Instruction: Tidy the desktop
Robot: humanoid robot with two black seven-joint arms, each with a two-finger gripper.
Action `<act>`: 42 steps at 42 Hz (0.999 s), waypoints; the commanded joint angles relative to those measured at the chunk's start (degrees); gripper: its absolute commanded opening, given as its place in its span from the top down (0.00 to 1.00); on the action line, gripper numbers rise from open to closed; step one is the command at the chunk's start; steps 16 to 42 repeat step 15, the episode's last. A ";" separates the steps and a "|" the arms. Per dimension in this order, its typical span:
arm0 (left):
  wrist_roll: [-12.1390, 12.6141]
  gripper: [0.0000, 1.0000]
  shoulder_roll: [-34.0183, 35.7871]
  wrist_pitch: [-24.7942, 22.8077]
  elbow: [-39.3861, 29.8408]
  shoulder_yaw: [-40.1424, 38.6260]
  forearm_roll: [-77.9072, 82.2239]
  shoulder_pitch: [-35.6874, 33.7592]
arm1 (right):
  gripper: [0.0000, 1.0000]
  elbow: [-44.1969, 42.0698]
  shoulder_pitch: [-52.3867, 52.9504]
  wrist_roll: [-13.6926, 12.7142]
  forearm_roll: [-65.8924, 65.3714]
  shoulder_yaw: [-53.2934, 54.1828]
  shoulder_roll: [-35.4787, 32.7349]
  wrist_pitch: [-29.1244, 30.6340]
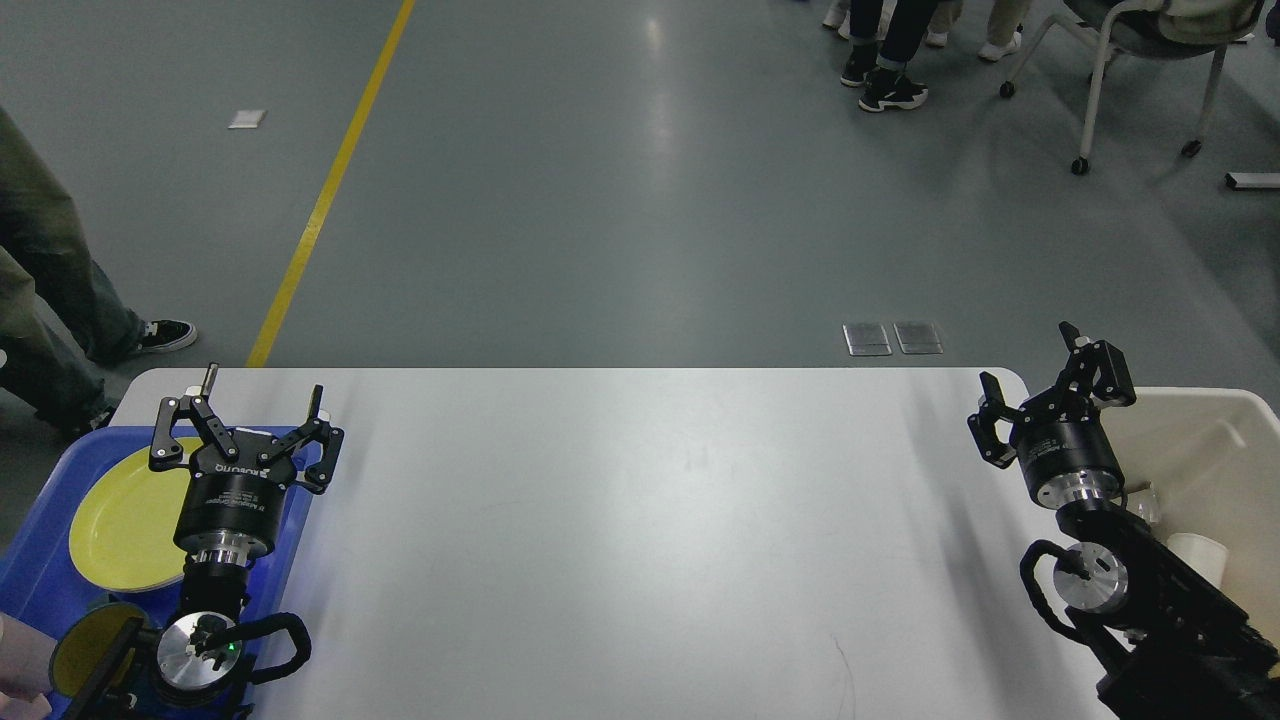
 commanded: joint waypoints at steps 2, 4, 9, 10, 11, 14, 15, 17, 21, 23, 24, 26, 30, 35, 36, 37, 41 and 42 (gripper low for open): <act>0.00 0.04 -0.07 -0.02 0.00 -0.03 0.00 0.00 | 0.00 0.14 0.00 0.45 0.12 0.06 0.62 0.09; 0.00 0.04 -0.07 0.07 0.00 0.06 0.00 0.00 | 0.00 0.14 0.00 0.63 0.12 0.23 0.89 -0.17; 0.00 0.04 0.02 -0.02 0.00 0.06 0.00 0.00 | 0.00 0.14 0.26 0.63 0.12 0.14 1.06 -0.17; 0.00 0.04 -0.07 0.07 0.00 0.06 0.00 0.00 | 0.00 0.14 0.26 0.63 0.12 0.14 1.06 -0.17; 0.00 0.04 -0.07 0.07 0.00 -0.03 0.00 0.00 | 0.00 0.14 0.26 0.54 0.12 0.14 1.06 -0.17; 0.00 0.04 0.02 -0.02 0.00 0.06 0.00 0.00 | 0.00 0.14 0.08 0.63 0.12 0.23 1.24 0.01; 0.00 0.04 0.02 0.07 0.00 -0.03 0.00 0.00 | 0.00 0.14 0.08 0.54 0.12 0.23 1.41 0.01; 0.00 0.04 0.02 0.07 0.00 -0.03 0.00 0.00 | 0.00 0.14 0.08 0.54 0.12 0.23 1.41 0.01; 0.00 0.04 0.02 0.07 0.00 -0.03 0.00 0.00 | 0.00 0.14 0.08 0.54 0.12 0.23 1.41 0.01; 0.00 0.04 0.02 0.07 0.00 -0.03 0.00 0.00 | 0.00 0.14 0.08 0.54 0.12 0.23 1.41 0.01; 0.00 0.04 0.02 0.07 0.00 -0.03 0.00 0.00 | 0.00 0.14 0.08 0.54 0.12 0.23 1.41 0.01; 0.00 0.04 0.02 0.07 0.00 -0.03 0.00 0.00 | 0.00 0.14 0.08 0.54 0.12 0.23 1.41 0.01; 0.00 0.04 0.02 0.07 0.00 -0.03 0.00 0.00 | 0.00 0.14 0.08 0.54 0.12 0.23 1.41 0.01; 0.00 0.04 0.02 0.07 0.00 -0.03 0.00 0.00 | 0.00 0.14 0.08 0.54 0.12 0.23 1.41 0.01; 0.00 0.04 0.02 0.07 0.00 -0.03 0.00 0.00 | 0.00 0.14 0.08 0.54 0.12 0.23 1.41 0.01; 0.00 0.04 0.02 0.07 0.00 -0.03 0.00 0.00 | 0.00 0.14 0.08 0.54 0.12 0.23 1.41 0.01; 0.00 0.04 0.02 0.07 0.00 -0.03 0.00 0.00 | 0.00 0.14 0.08 0.54 0.12 0.23 1.41 0.01; 0.00 0.04 0.02 0.07 0.00 -0.03 0.00 0.00 | 0.00 0.14 0.08 0.54 0.12 0.23 1.41 0.01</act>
